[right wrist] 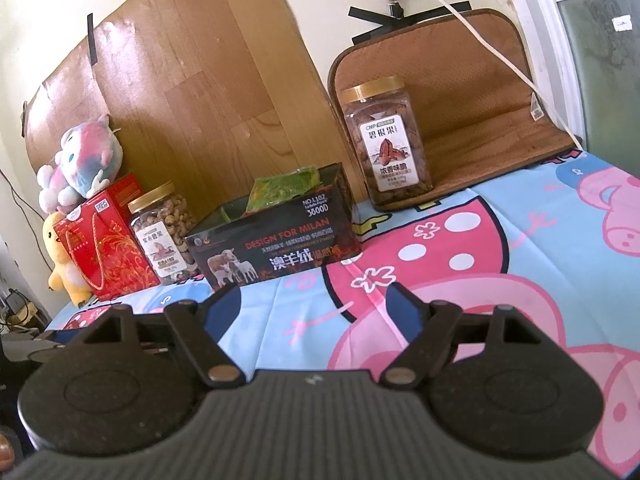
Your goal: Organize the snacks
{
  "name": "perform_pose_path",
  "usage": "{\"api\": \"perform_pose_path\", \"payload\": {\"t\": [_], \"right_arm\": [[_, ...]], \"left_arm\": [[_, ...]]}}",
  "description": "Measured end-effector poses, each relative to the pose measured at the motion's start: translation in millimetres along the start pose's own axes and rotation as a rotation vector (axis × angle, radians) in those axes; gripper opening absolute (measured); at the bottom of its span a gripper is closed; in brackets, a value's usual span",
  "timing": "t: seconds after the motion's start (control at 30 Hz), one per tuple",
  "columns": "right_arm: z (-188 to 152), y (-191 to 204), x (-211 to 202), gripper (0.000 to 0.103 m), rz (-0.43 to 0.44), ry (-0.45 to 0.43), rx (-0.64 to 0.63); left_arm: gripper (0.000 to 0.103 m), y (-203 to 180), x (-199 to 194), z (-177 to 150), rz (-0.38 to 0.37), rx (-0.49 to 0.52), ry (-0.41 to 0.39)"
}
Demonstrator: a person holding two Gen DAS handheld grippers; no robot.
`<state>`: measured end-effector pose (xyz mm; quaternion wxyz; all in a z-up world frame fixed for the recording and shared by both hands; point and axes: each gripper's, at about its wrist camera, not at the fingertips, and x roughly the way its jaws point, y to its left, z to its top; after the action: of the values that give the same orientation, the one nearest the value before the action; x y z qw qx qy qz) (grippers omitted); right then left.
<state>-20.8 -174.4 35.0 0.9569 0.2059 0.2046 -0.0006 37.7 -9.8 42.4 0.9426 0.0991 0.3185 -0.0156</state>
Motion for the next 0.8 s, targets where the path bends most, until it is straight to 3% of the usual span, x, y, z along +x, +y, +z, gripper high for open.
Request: {"api": "perform_pose_path", "payload": {"t": [0.57,0.8], "right_arm": [[-0.3,0.5,0.3,0.082,0.004,0.001,-0.006],[-0.5,1.0,0.1,0.082,0.003,0.0,-0.007]], "left_arm": [[0.103,3.7,0.5,-1.6,-0.008,-0.009,0.009],[0.103,8.5,-3.4,-1.6,-0.069,-0.036,0.009]]}}
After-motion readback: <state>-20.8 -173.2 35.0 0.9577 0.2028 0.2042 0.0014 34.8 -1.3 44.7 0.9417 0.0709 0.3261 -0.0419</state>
